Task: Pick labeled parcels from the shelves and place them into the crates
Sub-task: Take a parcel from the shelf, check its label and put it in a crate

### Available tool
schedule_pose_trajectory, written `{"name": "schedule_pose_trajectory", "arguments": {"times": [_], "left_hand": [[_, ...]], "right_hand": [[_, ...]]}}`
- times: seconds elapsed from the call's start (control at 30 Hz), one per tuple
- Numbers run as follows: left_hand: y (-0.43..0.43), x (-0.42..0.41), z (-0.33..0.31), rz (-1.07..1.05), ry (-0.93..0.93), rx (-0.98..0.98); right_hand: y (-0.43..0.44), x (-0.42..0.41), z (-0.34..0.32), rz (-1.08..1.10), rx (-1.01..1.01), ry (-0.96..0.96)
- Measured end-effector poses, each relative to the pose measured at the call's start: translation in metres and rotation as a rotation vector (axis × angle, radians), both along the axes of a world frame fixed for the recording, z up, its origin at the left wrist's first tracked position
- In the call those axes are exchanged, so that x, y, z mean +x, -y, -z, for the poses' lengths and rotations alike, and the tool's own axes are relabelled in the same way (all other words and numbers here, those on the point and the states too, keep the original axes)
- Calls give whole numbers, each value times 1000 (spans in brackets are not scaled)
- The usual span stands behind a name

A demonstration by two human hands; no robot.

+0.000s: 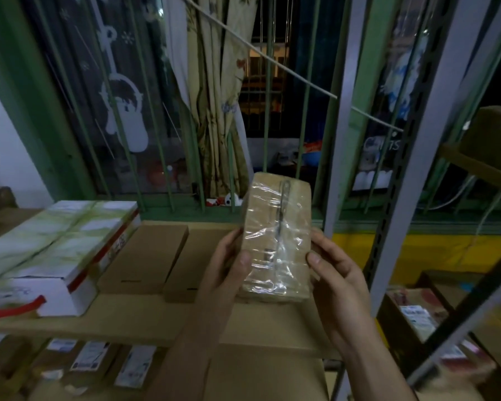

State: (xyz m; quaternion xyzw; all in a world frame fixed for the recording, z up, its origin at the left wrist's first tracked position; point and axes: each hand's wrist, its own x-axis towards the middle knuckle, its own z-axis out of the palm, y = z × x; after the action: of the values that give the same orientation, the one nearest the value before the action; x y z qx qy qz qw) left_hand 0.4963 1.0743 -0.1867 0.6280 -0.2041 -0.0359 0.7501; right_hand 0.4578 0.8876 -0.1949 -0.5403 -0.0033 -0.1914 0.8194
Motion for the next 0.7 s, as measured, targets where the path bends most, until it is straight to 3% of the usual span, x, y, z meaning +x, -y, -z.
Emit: {"name": "schedule_pose_trajectory", "arguments": {"times": [0.13,0.27,0.37,0.5,0.7], "left_hand": [[1,-1,1,39,-87,-101],[7,-1,5,54,-161,-230],[8,1,5,39,-292,-368],[3,5,7,-21,-117,-281],[3,2,-2,27,-105,-254]], "right_hand": [[-3,-6,-4,0,-22,16],[-8,-7,-2,27,-177,-96],[-16,-10,-5,-57,-123,-169],[-17,-18,-11,90,-206,-125],[-15,-20,-18,174,-358,1]]}}
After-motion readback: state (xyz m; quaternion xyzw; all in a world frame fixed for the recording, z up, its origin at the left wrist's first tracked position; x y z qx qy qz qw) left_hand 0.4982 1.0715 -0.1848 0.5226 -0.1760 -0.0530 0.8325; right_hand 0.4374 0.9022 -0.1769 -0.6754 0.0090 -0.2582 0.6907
